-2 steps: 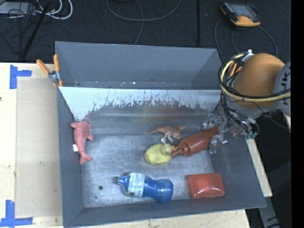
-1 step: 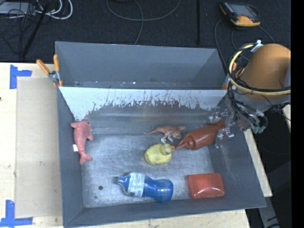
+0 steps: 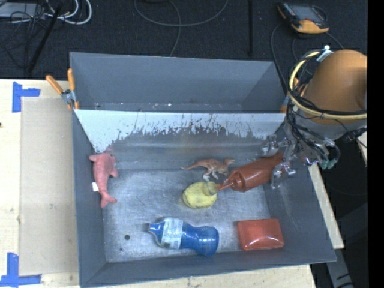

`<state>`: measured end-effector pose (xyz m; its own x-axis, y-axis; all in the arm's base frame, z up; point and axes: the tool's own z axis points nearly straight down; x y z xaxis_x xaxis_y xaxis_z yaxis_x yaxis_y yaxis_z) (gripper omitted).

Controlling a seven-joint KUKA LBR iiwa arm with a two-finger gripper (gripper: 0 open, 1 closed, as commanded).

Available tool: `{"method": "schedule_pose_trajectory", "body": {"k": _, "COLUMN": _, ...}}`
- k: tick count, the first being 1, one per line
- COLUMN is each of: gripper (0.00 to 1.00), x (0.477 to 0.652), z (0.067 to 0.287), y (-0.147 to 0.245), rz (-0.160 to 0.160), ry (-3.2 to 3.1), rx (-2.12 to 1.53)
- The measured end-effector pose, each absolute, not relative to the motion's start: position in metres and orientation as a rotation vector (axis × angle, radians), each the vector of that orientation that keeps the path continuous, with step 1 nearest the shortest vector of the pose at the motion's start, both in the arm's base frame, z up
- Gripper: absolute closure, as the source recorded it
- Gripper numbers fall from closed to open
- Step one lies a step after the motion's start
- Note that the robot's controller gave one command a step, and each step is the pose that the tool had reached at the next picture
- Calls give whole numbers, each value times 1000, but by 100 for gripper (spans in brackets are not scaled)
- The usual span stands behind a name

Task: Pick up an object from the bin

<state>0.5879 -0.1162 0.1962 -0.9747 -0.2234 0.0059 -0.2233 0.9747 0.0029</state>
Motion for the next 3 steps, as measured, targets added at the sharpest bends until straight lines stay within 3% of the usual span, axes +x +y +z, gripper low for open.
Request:
{"method": "schedule_pose_trajectory", "body": {"k": 1, "gripper": 100, "x": 586, "z": 238, "y": -97, "rz": -1, "ry": -3125, "rx": 361}}
{"method": "schedule_pose_trajectory", "body": {"k": 2, "gripper": 100, "x": 585, "z": 210, "y": -141, "rz": -3, "ry": -2851, "rx": 1318}}
{"method": "schedule_pose_trajectory", "body": {"k": 3, "gripper": 100, "x": 585, "z": 211, "y": -140, "rz": -5, "ry": -2854, "rx": 1314}}
